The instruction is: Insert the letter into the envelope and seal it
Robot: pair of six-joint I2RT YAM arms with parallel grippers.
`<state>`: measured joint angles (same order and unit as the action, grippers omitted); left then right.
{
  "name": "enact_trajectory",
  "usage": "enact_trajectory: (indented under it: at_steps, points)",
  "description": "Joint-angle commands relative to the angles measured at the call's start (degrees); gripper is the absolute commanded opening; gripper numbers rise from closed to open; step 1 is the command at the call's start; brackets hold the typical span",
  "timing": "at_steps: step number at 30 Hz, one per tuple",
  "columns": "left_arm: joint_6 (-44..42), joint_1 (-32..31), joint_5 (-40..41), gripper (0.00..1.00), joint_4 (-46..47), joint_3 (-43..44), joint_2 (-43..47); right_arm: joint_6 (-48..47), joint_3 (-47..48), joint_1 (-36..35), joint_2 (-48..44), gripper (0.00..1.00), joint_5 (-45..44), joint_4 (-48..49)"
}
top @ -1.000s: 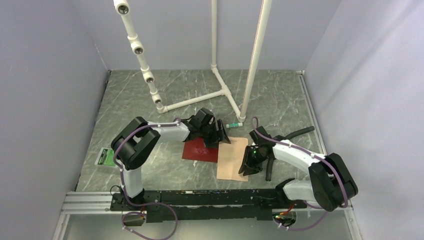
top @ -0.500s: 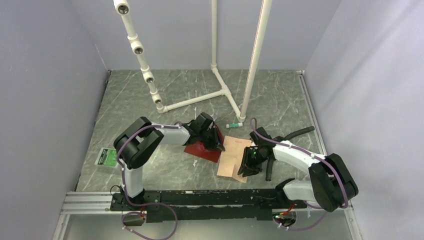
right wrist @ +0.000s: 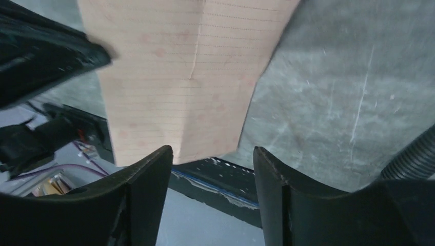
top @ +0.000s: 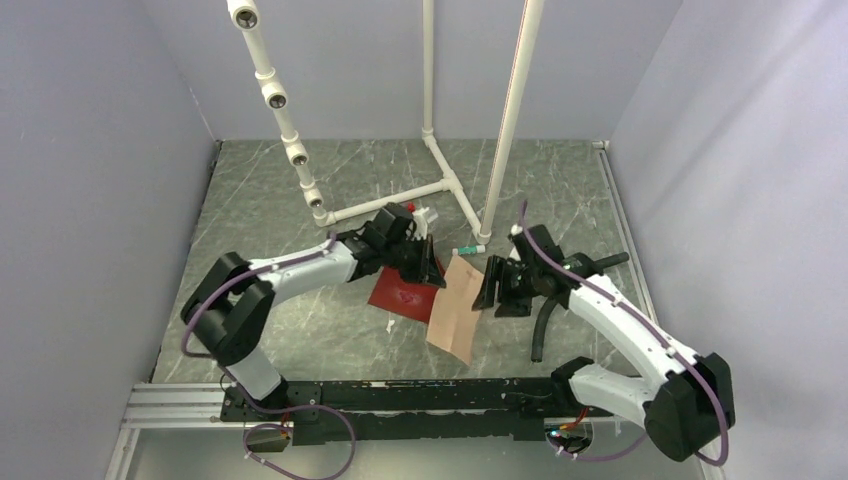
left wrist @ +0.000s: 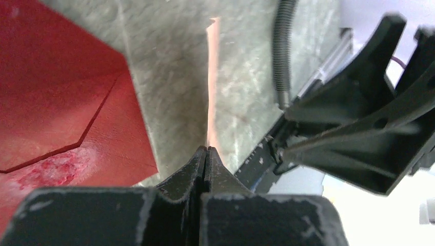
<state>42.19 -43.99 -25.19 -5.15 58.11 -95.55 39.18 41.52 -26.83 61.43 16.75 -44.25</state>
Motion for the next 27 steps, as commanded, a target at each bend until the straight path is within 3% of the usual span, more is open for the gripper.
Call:
enact_trajectory:
  at_steps: [1, 7, 12, 18, 22, 27]
  points:
    - [-13.07, 3.16, -9.97, 0.03, -9.96, 6.39, 8.27, -4.89, 11.47, 0.63, -3.25, 0.68, -3.23, -3.13]
    - [-26.68, 5.07, -17.64, 0.03, -24.73, 14.84, 15.78, -15.01, 20.07, 0.66, -7.50, 0.89, 0.34, 4.82]
    - [-32.70, 5.24, -19.05, 0.02, -33.58, 20.40, 20.16, -26.22, 22.70, 0.73, -9.76, 0.93, 8.86, 11.03]
    - [-36.78, 5.32, -26.06, 0.02, -39.26, 25.56, 23.02, -35.09, 27.82, 0.71, -8.55, 0.93, 21.53, 6.38]
    - [-37.96, 5.32, -29.78, 0.02, -41.75, 28.39, 23.30, -37.34, 31.00, 0.66, -6.07, 0.87, 31.18, 0.36]
    - [-36.67, 5.32, -29.29, 0.02, -39.94, 28.97, 23.83, -36.29, 29.87, 0.58, -6.11, 0.61, 36.59, 0.42]
